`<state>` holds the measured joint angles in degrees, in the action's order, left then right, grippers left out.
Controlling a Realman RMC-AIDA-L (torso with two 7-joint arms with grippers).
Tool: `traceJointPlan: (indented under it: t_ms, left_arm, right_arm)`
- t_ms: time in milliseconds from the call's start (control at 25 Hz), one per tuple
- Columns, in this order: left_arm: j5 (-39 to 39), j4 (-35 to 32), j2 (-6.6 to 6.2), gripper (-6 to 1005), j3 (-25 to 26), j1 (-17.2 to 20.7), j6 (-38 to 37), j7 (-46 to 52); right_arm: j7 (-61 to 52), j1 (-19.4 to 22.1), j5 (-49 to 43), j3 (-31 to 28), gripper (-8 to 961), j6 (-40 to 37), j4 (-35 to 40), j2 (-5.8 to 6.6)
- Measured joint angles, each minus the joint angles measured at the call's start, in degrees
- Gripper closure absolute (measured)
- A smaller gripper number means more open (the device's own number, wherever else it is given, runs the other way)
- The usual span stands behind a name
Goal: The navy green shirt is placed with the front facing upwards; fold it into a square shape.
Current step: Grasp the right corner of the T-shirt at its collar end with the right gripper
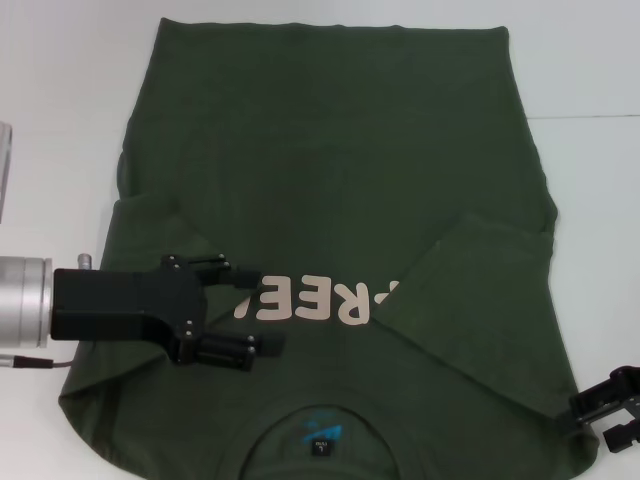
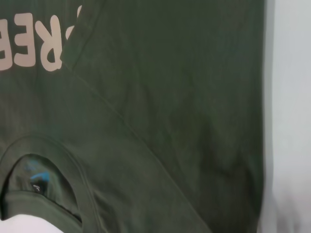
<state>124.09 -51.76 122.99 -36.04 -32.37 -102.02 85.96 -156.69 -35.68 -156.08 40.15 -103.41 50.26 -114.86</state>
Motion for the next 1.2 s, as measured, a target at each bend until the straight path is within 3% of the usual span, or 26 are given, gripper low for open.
traceJointPlan:
  t_ms: [600,1200]
  left_arm:
    - [0.0,0.0,0.06,51,0.0,-0.1,0.4,0.0]
    - [0.0,0.0,0.24,51,0.2,0.0,0.3,-0.4]
  right_arm:
    - [0.0,-0.2,0.0,1.6,312,0.8,-0.2,-0.30]
    - [-0.3,-0.4,-0.4,3.4,357,2.0,-0.2,-0.99]
